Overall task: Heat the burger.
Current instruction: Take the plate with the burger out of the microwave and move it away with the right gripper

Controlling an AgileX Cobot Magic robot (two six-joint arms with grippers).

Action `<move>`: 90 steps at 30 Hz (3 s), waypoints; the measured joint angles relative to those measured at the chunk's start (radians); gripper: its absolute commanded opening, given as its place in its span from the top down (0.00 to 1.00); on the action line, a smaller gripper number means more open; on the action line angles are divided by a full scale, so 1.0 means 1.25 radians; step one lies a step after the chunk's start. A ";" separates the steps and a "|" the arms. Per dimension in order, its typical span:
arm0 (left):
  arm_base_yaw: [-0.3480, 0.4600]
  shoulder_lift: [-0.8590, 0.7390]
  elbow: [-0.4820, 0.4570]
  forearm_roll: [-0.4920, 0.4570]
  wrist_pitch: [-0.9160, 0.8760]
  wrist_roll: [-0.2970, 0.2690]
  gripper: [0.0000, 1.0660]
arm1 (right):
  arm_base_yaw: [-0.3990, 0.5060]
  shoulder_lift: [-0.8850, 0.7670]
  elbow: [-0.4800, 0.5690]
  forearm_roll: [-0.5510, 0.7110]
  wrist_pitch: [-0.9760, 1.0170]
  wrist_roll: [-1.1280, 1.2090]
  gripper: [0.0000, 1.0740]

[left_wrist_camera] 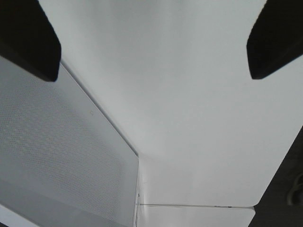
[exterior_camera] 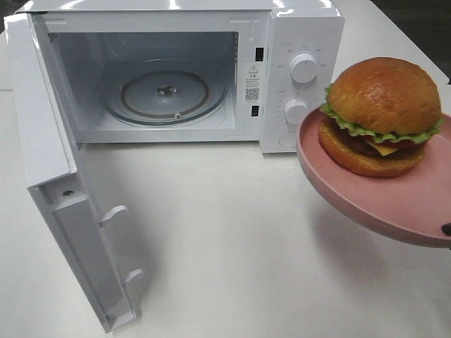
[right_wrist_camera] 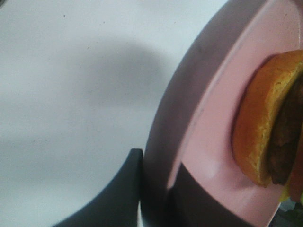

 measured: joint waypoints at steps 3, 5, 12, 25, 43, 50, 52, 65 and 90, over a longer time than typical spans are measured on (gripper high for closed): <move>0.000 0.000 0.000 0.000 0.000 0.000 0.06 | 0.000 -0.038 0.014 -0.002 0.052 0.044 1.00; 0.000 0.000 0.000 0.000 0.000 0.000 0.06 | 0.000 -0.043 0.016 -0.004 0.066 0.058 1.00; 0.000 0.000 0.000 0.000 0.000 0.000 0.06 | 0.000 -0.046 0.023 -0.070 0.156 0.181 1.00; 0.000 0.000 0.000 0.000 0.000 0.000 0.06 | 0.000 -0.038 0.023 -0.193 0.215 0.413 1.00; 0.000 0.000 0.000 0.000 0.000 0.000 0.06 | 0.000 0.148 0.023 -0.346 0.238 0.888 1.00; 0.000 0.000 0.000 0.000 0.000 0.000 0.06 | 0.000 0.261 0.010 -0.362 0.237 1.090 1.00; 0.000 0.000 0.000 0.000 0.000 0.000 0.06 | 0.000 0.300 -0.007 -0.364 0.238 1.150 1.00; 0.000 0.000 0.000 0.000 0.000 0.000 0.06 | 0.000 0.577 -0.112 -0.370 0.277 1.421 1.00; 0.000 0.000 0.000 0.000 0.000 0.000 0.06 | -0.074 0.974 -0.140 -0.406 0.101 1.670 0.89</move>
